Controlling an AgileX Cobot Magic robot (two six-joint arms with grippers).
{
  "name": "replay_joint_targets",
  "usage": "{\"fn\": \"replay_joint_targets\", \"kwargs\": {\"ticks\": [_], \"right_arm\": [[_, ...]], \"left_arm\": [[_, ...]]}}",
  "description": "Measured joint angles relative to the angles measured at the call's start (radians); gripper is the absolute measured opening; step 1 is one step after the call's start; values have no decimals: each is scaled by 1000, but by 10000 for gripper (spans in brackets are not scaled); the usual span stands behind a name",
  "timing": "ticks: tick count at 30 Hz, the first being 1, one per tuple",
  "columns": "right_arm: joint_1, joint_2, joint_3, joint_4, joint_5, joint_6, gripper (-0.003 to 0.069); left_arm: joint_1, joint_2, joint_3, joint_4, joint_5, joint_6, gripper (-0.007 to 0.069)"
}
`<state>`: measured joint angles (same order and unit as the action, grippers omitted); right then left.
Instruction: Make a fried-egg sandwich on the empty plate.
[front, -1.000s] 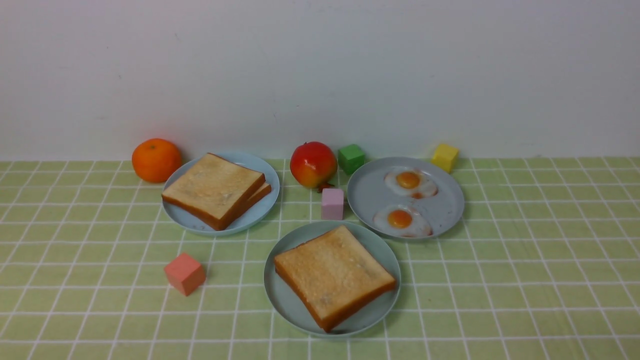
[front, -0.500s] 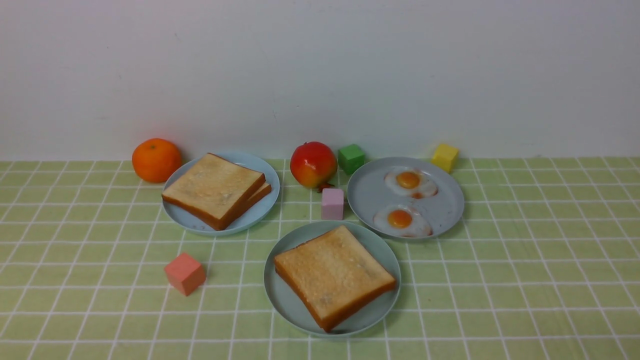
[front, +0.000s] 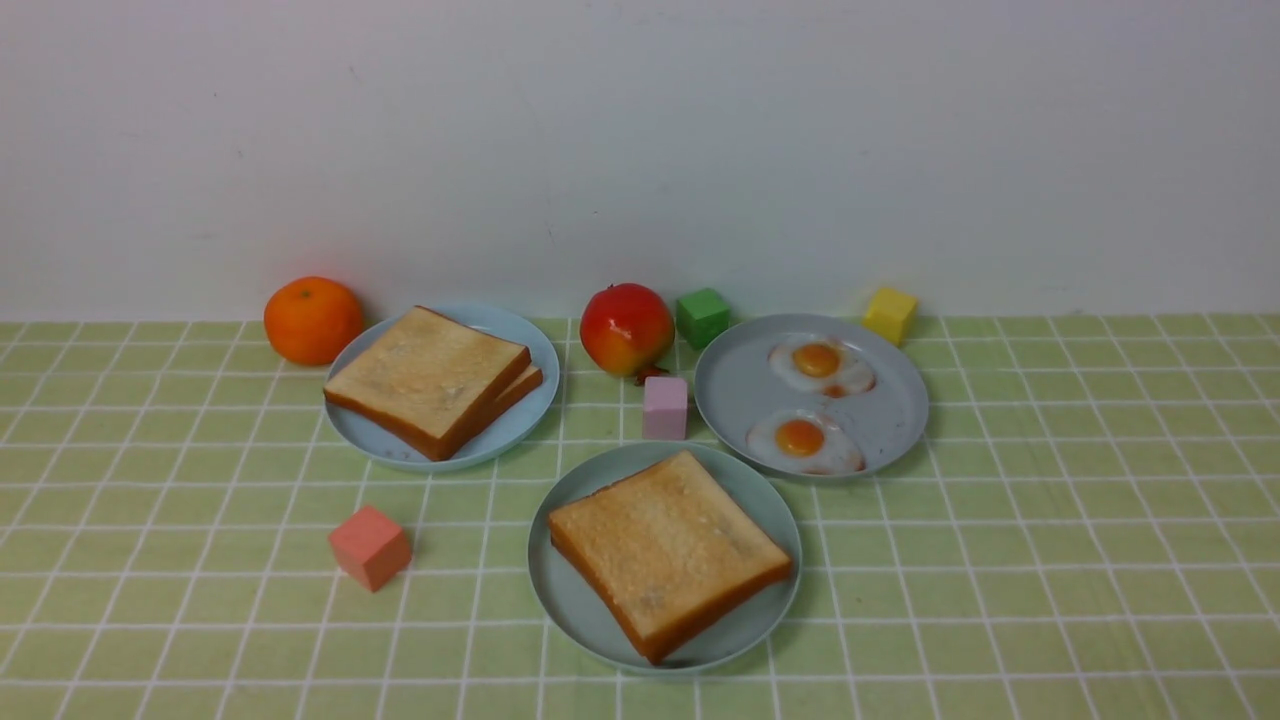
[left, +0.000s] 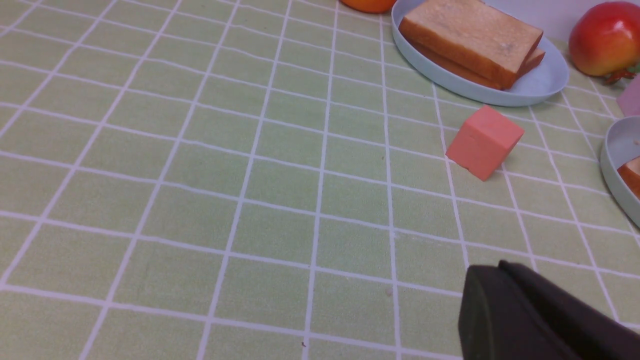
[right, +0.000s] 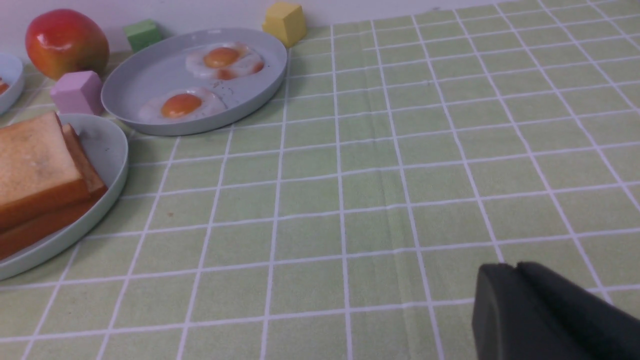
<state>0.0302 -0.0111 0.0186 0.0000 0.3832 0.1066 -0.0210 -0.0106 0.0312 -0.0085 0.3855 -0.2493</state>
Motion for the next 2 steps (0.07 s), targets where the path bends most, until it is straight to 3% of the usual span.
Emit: {"fn": "replay_joint_targets", "kwargs": {"ticks": [2], "right_arm": [[0, 0, 0, 0, 0, 0, 48]], "left_arm": [[0, 0, 0, 0, 0, 0, 14]]}}
